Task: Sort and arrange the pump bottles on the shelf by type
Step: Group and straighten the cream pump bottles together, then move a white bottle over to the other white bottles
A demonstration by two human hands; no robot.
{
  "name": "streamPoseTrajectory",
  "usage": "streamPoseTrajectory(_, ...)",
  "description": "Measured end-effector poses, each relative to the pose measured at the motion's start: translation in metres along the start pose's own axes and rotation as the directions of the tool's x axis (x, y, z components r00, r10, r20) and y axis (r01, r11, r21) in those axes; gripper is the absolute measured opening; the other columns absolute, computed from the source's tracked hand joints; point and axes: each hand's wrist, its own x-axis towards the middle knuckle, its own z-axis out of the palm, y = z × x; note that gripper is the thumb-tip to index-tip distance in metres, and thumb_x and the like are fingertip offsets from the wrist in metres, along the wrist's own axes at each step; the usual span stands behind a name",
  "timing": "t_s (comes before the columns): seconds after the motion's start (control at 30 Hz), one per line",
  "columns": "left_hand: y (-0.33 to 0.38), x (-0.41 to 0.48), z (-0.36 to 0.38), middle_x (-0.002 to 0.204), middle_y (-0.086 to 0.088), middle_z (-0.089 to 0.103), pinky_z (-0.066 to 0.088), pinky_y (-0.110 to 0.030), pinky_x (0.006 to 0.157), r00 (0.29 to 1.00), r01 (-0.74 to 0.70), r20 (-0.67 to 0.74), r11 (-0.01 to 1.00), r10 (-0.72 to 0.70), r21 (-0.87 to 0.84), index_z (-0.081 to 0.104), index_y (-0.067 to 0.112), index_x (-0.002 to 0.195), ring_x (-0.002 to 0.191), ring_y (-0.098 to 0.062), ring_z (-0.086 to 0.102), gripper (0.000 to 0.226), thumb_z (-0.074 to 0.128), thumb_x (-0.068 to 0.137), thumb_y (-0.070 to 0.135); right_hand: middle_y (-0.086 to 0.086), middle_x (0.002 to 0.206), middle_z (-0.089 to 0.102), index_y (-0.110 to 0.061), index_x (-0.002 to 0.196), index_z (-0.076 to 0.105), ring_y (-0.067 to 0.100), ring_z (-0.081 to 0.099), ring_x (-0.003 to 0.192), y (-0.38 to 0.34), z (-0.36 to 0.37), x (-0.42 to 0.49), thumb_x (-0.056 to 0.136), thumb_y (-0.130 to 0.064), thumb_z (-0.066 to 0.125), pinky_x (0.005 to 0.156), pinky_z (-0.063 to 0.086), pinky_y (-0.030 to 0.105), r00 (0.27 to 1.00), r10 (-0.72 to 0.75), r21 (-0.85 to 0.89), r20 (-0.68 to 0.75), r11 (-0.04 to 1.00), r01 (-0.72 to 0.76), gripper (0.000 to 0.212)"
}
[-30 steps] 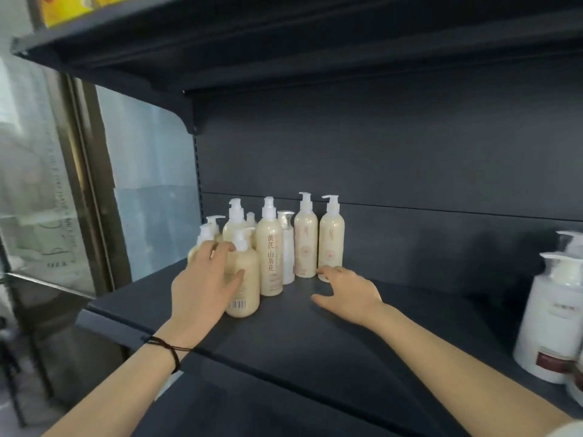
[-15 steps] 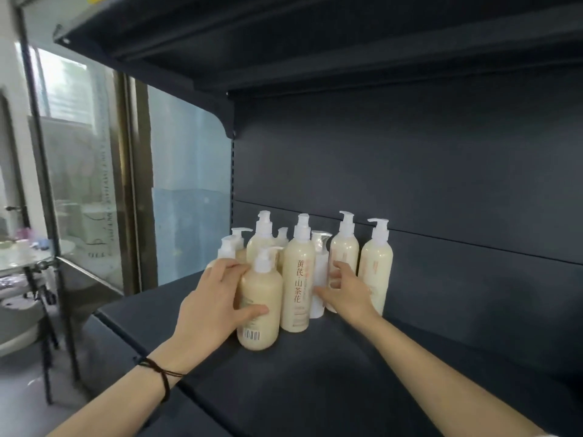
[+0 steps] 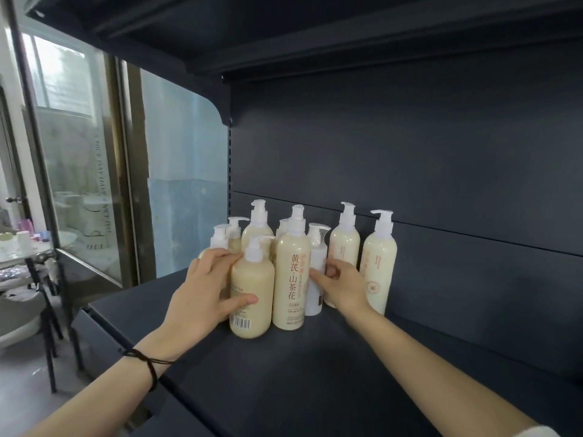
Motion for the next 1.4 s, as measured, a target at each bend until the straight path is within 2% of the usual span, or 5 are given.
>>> streamPoseTrajectory(0.4, -0.002, 0.001, 0.001, 0.132, 0.018, 0.029, 0.045, -0.034, 0.087, 1.0, -0.008, 0.003, 1.0, 0.008, -0.007, 0.038, 0.035, 0.136, 0.121, -0.006, 0.028, 0.074, 0.066, 0.072, 0.059, -0.005, 0.106, 0.059, -0.017, 0.119, 0.046, 0.013, 0.059, 0.098, -0.006, 0.0, -0.014, 0.078, -0.029, 0.078, 0.085, 0.051, 0.03, 0.994, 0.084, 0.14, -0.077, 0.987, -0.072, 0.053)
streamPoseTrajectory(0.83, 0.003, -0.005, 0.001, 0.135, 0.019, 0.026, 0.044, -0.037, 0.094, 1.0, 0.022, 0.022, 0.996, -0.02, -0.081, 0.035, 0.035, 0.141, 0.124, -0.007, 0.029, 0.073, 0.067, 0.078, 0.053, -0.003, 0.106, 0.063, -0.015, 0.111, 0.058, 0.014, 0.059, 0.099, -0.009, -0.018, -0.03, 0.072, -0.033, 0.082, 0.083, 0.05, 0.029, 0.993, 0.103, 0.092, -0.051, 0.991, -0.098, 0.048)
streamPoseTrajectory(1.07, 0.016, -0.021, 0.0, 0.128, 0.015, 0.032, 0.045, -0.028, 0.066, 0.995, 0.053, -0.071, 0.986, -0.065, -0.156, 0.036, 0.033, 0.129, 0.096, -0.01, 0.053, 0.054, 0.063, 0.084, 0.043, -0.005, 0.096, 0.059, -0.019, 0.108, 0.049, 0.005, 0.057, 0.084, -0.025, -0.036, -0.061, 0.075, -0.028, 0.081, 0.072, 0.048, 0.025, 0.988, 0.152, 0.127, 0.002, 0.98, -0.151, 0.047)
streamPoseTrajectory(1.23, 0.036, -0.037, -0.007, 0.119, 0.017, 0.038, 0.049, -0.033, 0.073, 0.999, 0.03, 0.036, 0.988, -0.025, -0.151, 0.043, 0.033, 0.12, 0.098, -0.007, 0.051, 0.042, 0.058, 0.085, 0.05, -0.005, 0.095, 0.061, -0.02, 0.103, 0.051, 0.002, 0.059, 0.082, -0.041, -0.052, -0.101, 0.073, -0.026, 0.081, 0.063, 0.046, 0.017, 0.984, 0.173, 0.113, -0.039, 0.979, -0.168, 0.043)
streamPoseTrajectory(1.4, 0.08, -0.059, -0.007, 0.115, 0.018, 0.045, 0.037, -0.018, 0.071, 0.982, -0.027, 0.171, 0.956, 0.081, -0.293, 0.045, 0.035, 0.119, 0.103, -0.004, 0.049, 0.048, 0.067, 0.079, 0.05, -0.008, 0.097, 0.061, -0.021, 0.107, 0.051, -0.001, 0.059, 0.084, -0.056, -0.073, -0.153, 0.075, -0.028, 0.08, 0.062, 0.045, 0.014, 0.981, 0.185, 0.108, -0.056, 0.978, -0.178, 0.044)
